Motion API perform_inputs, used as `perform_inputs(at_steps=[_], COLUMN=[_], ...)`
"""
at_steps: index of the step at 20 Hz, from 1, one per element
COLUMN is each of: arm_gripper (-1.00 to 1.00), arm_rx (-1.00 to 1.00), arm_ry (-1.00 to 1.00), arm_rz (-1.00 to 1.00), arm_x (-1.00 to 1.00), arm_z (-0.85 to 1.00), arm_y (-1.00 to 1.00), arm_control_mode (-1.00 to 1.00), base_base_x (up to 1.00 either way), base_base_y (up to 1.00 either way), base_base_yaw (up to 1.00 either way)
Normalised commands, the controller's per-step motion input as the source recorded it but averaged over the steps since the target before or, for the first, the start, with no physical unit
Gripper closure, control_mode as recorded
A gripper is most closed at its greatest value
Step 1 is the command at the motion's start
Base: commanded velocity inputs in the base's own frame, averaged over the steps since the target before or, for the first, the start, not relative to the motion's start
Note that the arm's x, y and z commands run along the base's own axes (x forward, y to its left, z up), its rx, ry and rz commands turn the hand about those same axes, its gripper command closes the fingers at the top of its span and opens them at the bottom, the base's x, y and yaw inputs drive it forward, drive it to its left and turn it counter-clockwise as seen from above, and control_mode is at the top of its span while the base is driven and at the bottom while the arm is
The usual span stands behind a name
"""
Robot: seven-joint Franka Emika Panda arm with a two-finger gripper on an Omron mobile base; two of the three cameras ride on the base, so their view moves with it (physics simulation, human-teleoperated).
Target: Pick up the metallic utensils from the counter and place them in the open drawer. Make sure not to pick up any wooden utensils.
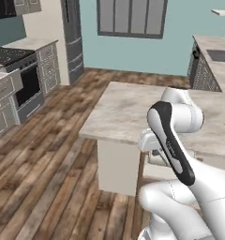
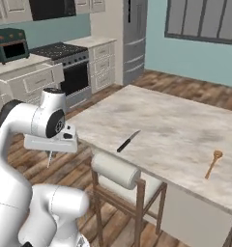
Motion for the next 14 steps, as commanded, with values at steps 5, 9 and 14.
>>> perform_inputs(at_steps=[5,9,14], arm_gripper=[1.0,1.0,1.0], arm_rx=[0.0,0.0,0.0], arm_ry=[0.0,0.0,0.0], arm_rz=[0.0,0.0,0.0], arm_x=[0.0,0.0,0.0], arm_z=[0.0,0.0,0.0], arm_y=[0.0,0.0,0.0], arm_control_mode=[1.0,1.0,1.0], base_base_x=[0.05,0.58,1.0], base_base_y=[0.22,0.71,0.98], base_base_yaw=[0.68,0.13,-0.16])
